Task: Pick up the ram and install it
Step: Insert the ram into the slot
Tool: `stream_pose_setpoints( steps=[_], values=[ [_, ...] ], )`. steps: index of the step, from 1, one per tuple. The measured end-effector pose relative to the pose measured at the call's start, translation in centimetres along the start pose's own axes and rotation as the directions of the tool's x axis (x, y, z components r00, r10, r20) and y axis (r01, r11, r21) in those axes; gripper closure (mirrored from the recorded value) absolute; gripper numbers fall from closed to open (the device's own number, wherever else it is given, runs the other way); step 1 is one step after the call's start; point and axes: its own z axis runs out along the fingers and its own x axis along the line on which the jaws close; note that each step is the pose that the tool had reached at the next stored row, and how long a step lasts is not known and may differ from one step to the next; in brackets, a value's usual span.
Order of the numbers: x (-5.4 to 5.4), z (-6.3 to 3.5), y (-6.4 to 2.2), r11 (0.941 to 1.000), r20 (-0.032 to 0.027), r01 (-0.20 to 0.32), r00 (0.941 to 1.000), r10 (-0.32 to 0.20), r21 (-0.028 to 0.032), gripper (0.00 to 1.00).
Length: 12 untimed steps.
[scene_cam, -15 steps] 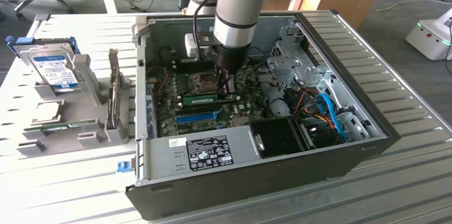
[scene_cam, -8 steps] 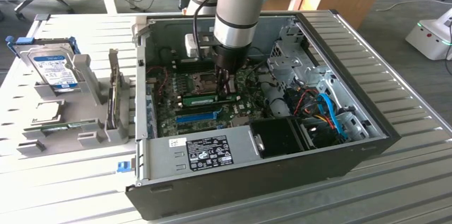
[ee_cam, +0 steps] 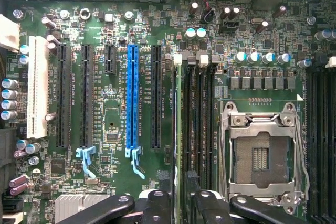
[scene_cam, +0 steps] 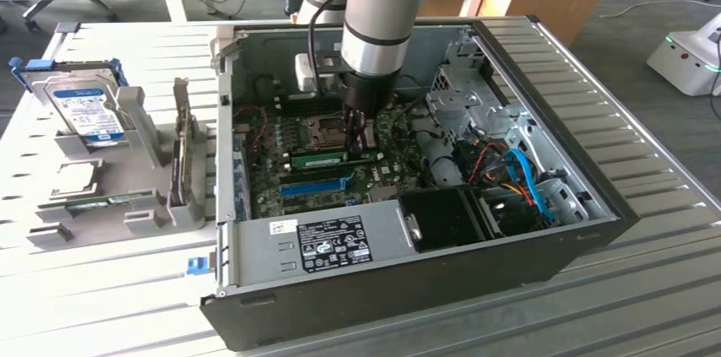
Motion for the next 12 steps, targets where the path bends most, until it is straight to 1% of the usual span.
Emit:
stream_pose_setpoints(
  steps=[2,5,12],
  values=[
    [0.0,-0.18,0.01,1.0,0.0002,0.0,1.0,0.0,0.0001,0.75],
    [0.0,-0.72,0.03,1.0,0.0001,0.0,1.0,0.0,0.0001,0.75],
    [-0.1,-2.61,0.1,1.0,0.0002,0.0,1.0,0.0,0.0001,0.75]
  ],
)
